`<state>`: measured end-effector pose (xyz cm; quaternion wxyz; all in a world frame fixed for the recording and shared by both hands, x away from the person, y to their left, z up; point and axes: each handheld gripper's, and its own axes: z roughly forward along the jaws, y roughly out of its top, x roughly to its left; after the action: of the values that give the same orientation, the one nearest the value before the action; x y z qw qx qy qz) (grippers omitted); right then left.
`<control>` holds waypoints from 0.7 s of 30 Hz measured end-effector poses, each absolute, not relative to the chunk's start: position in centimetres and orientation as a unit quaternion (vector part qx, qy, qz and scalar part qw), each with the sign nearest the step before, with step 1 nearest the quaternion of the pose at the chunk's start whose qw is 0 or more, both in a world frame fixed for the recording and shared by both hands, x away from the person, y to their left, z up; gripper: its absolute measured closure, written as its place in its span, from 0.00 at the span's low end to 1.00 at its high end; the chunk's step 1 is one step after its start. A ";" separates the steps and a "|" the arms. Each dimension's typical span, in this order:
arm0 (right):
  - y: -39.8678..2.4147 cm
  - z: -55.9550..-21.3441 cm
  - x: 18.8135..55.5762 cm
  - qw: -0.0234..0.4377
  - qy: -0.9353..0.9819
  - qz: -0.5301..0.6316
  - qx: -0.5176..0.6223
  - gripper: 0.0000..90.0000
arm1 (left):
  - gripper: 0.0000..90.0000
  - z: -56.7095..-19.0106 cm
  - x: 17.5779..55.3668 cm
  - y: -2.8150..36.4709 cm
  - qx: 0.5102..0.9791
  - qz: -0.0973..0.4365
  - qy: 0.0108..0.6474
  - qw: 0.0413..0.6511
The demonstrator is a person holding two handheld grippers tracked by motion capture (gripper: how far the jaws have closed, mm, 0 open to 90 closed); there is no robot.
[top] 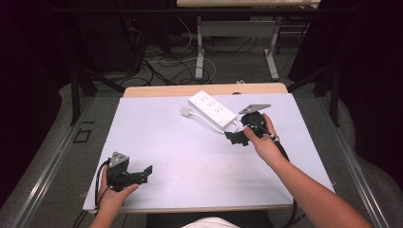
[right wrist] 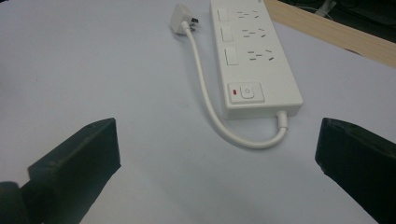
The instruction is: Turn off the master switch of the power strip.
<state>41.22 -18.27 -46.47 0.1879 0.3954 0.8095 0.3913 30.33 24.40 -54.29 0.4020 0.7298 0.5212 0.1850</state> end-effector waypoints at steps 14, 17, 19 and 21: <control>-19.6 -48.4 38.8 0.195 0.811 0.393 0.387 0.00 | 0.00 -54.3 30.3 24.5 0.730 0.186 0.521 0.401; -20.0 -48.9 38.3 0.194 0.812 0.392 0.386 0.00 | 0.00 -54.3 30.3 24.4 0.731 0.186 0.520 0.400; -20.3 -49.2 37.9 0.195 0.812 0.393 0.385 0.00 | 0.00 -54.3 30.3 24.4 0.732 0.186 0.519 0.400; -20.6 -49.5 37.6 0.196 0.810 0.395 0.387 0.00 | 0.00 -54.2 30.3 24.4 0.732 0.186 0.519 0.400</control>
<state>37.56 -20.57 -49.52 0.1961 0.3870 0.8099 0.3947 30.29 24.42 -54.24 0.3997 0.7323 0.5189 0.1863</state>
